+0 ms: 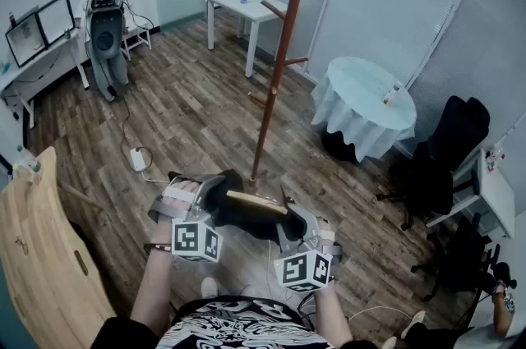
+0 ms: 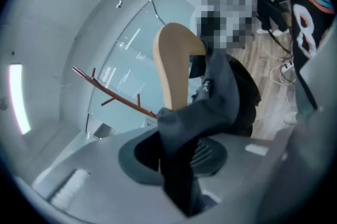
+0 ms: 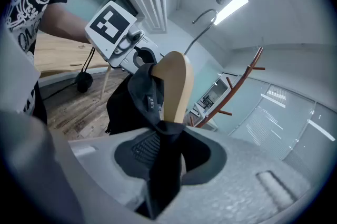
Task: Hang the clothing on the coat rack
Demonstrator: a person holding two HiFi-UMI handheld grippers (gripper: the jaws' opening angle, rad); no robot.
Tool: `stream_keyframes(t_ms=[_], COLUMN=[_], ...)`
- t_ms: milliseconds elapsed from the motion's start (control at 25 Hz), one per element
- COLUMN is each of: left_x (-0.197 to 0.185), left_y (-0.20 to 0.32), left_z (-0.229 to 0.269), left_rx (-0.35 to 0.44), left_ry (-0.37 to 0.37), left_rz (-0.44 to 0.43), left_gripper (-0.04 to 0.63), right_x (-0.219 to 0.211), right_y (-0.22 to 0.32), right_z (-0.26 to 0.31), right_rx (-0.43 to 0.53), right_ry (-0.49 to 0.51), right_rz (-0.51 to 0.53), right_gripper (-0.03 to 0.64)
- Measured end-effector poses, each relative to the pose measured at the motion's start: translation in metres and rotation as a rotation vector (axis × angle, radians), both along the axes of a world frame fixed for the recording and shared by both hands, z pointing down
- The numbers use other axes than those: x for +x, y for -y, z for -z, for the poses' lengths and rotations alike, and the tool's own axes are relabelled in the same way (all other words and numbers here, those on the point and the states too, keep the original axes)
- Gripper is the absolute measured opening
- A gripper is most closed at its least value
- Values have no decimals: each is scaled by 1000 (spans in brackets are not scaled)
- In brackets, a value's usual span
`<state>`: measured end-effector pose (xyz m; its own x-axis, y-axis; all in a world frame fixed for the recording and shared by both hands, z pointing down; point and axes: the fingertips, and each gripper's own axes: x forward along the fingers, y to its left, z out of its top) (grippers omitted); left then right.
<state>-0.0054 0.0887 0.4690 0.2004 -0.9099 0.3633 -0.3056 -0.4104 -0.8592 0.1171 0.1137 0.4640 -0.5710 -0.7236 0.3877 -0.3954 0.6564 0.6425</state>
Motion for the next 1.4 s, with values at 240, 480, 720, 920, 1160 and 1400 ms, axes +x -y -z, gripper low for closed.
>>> stream_keyframes(t_ms=[240,480,720,920,1160,1400], left_x=[2,7,17,20,22,28], left_y=[4,3,9,9,16,21], left_z=[2,-1,-2,2,16,21], left_rx=[4,-7,-8,-2,20,7], left_ry=[10,5,17,8,18,60], left_rz=[-6,-8,-14,-4,17,13], left_gripper=[81,81,81,83,86,87], right_x=[2,7,17,19,20,27], right_y=[4,4,7,4,3,3], right_z=[0,-7,-7,-4,10,12], right_rx=[3,3,-15,-28,-32,-26], right_ry=[5,8,14,27,55,90], right_rz=[-1,-2,1,23,62,103], right_gripper=[97,97,97,95,91,87])
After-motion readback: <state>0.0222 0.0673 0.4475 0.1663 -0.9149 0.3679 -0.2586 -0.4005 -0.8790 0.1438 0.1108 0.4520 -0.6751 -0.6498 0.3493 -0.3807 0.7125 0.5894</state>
